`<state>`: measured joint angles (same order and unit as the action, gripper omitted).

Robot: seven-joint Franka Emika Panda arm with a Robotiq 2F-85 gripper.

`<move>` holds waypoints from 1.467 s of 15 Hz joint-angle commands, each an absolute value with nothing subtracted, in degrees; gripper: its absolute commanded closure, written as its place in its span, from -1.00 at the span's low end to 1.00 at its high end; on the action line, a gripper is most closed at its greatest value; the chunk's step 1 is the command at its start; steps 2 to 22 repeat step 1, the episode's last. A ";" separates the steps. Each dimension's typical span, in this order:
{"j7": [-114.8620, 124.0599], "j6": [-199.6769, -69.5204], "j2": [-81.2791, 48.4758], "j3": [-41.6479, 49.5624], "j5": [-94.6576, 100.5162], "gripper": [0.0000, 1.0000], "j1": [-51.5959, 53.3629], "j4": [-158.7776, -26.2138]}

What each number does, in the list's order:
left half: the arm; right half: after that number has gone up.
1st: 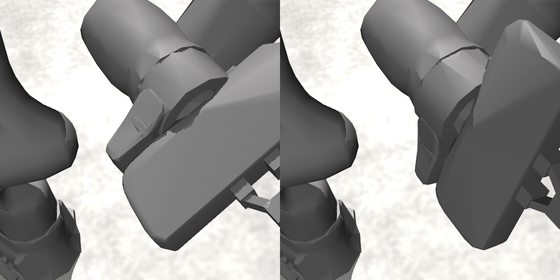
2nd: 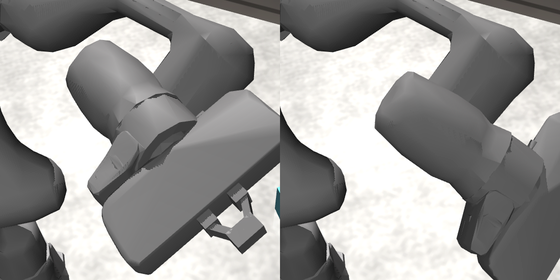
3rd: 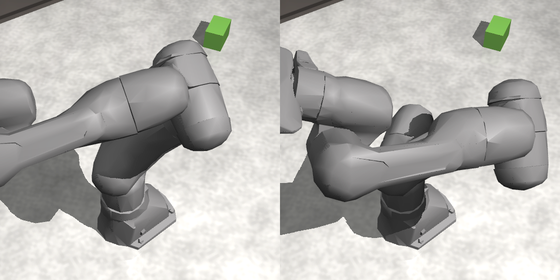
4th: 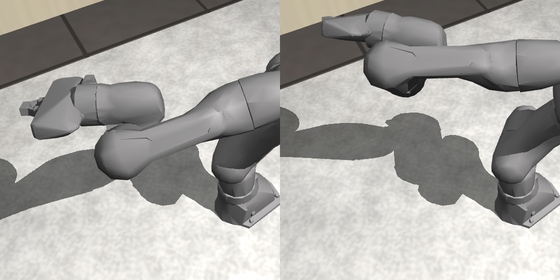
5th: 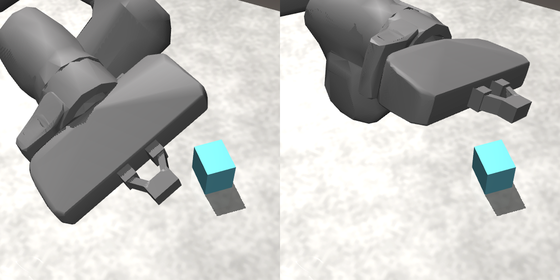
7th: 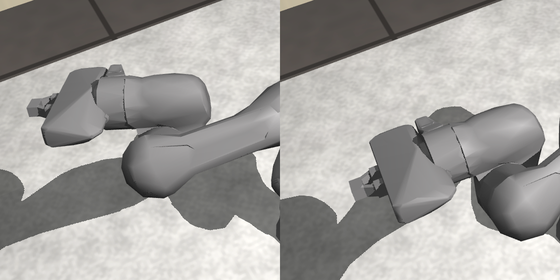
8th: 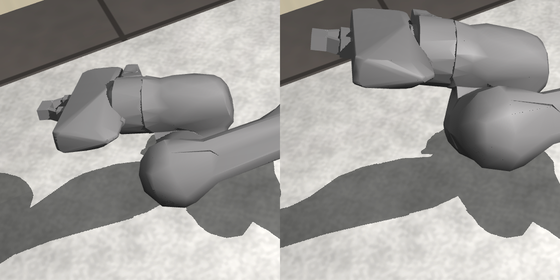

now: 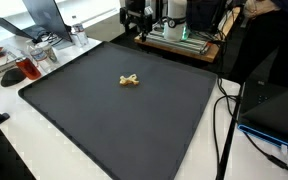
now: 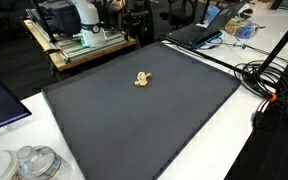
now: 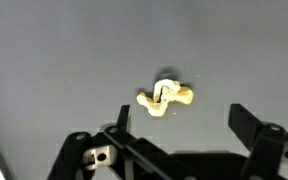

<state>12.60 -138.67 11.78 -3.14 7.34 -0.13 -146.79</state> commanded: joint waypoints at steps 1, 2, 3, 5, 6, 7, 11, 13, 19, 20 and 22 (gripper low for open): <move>12.50 -138.55 11.81 -3.24 7.26 -1.00 -0.25 -146.73; 12.50 -138.55 11.81 -3.24 7.26 -1.00 -0.25 -146.73; 12.50 -138.55 11.81 -3.24 7.26 -1.00 -0.25 -146.73; 12.50 -138.55 11.81 -3.24 7.26 -1.00 -0.25 -146.73; 12.50 -138.55 11.81 -3.24 7.26 -1.00 -0.25 -146.73; 12.50 -138.55 11.81 -3.24 7.26 -1.00 -0.25 -146.73; 12.50 -138.55 11.81 -3.24 7.26 -1.00 -0.25 -146.73; 12.50 -138.55 11.81 -3.24 7.26 -1.00 -0.25 -146.73; 12.50 -138.55 11.81 -3.24 7.26 -1.00 -0.25 -146.73; 12.50 -138.55 11.81 -3.24 7.26 -1.00 -0.25 -146.73; 12.50 -138.55 11.81 -3.24 7.26 -1.00 -0.25 -146.73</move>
